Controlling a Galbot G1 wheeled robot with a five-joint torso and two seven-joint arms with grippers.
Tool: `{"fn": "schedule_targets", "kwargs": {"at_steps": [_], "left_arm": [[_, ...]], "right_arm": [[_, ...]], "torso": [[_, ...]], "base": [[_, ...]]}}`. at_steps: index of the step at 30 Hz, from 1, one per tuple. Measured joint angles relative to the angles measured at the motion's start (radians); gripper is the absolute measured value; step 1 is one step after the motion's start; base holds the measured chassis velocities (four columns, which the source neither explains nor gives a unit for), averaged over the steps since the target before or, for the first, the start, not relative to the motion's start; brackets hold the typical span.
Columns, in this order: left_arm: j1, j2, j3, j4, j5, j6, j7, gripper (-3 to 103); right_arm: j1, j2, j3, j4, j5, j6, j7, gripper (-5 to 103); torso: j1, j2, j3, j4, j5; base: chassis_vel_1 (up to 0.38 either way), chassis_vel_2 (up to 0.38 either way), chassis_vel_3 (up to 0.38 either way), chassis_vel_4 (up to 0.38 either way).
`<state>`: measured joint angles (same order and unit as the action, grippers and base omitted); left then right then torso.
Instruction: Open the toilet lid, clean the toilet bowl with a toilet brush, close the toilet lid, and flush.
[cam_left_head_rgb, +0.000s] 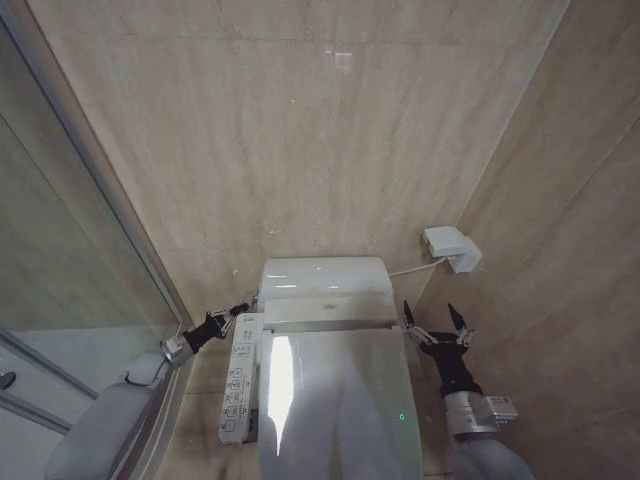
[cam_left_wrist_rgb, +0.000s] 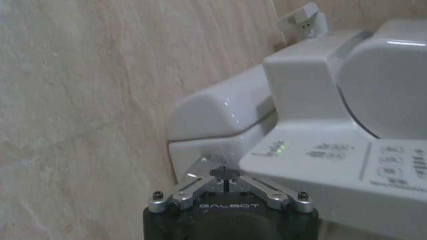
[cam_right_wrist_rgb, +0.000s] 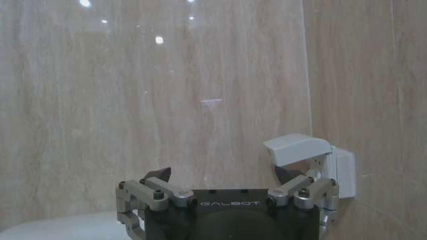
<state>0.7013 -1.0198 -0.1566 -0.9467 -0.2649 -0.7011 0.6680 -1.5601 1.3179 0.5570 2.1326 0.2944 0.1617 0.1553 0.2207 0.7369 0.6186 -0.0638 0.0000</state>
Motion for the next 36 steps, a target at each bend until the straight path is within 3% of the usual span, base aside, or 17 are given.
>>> {"fn": "schedule_targets", "kwargs": {"at_steps": [19,24,36], "left_arm": [[-0.049,-0.03,0.034,0.073,0.009,0.011,0.008,0],[-0.063,-0.044,0.042,0.094,0.012,0.017,0.006,0],[-0.066,-0.044,0.036,0.1,0.013,0.021,0.007,0]], "right_arm": [[0.0,0.0,0.0,0.0,0.0,0.0,0.0,100],[0.0,0.0,0.0,0.0,0.0,0.0,0.0,100],[0.0,0.0,0.0,0.0,0.0,0.0,0.0,100]], "torso": [[0.0,0.0,0.0,-0.0004,-0.0001],[0.0,0.0,0.0,0.0005,0.0001],[0.0,0.0,0.0,-0.0006,-0.0003]], "base": [[0.0,0.0,0.0,0.0],[0.0,0.0,0.0,0.0],[0.0,0.0,0.0,0.0]]}}
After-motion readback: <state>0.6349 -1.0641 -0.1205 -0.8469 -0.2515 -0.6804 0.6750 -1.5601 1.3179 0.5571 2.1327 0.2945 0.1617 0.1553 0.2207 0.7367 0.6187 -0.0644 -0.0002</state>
